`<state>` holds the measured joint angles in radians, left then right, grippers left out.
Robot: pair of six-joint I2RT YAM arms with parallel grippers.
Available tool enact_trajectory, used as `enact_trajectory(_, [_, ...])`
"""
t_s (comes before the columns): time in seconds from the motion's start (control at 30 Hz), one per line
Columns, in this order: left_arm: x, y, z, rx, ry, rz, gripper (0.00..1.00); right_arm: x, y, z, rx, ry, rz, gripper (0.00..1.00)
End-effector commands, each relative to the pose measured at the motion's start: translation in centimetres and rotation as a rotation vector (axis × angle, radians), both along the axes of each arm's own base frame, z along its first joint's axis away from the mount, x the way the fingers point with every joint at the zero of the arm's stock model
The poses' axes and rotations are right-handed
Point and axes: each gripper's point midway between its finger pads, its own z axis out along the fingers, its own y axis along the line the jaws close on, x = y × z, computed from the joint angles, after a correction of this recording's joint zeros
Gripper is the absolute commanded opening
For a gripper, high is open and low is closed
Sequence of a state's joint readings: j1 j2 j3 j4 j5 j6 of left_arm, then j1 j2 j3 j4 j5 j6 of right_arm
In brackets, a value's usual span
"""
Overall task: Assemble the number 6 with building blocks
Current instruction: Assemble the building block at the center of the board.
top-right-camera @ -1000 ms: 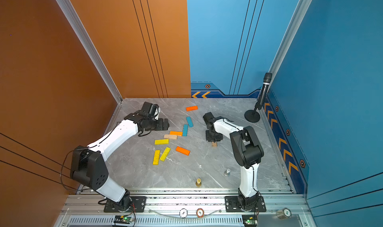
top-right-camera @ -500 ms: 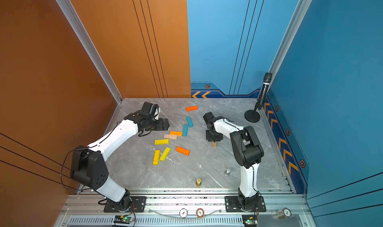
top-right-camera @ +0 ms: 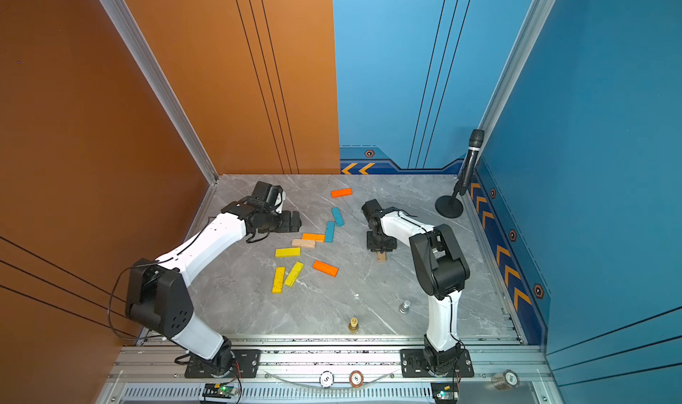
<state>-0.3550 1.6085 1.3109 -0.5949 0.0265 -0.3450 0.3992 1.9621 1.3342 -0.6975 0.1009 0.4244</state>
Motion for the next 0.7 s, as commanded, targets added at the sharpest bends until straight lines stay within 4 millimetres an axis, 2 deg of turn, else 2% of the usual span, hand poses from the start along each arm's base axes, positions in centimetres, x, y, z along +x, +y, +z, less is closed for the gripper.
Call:
enact_trajectory(0.0, [-0.2,0.0,-0.7,0.023,0.014,-0.008,0.98,-0.7,-0.6,-2.0,-0.029,0.058,-0.024,0.34])
enact_trajectory(0.43, [-0.2,0.0,-0.8,0.025,0.016,-0.010,0.98,-0.6,-0.5,-2.0,-0.031,0.060,-0.022,0.36])
enact_trajectory(0.57, [-0.1,0.0,-0.9,0.027,0.018,-0.009,0.98,-0.5,-0.5,-1.1,-0.032,0.044,-0.016,0.47])
enact_trajectory(0.67, [-0.1,0.0,-0.9,0.029,0.017,-0.008,0.98,-0.2,-0.5,0.6,-0.028,0.013,-0.012,0.58])
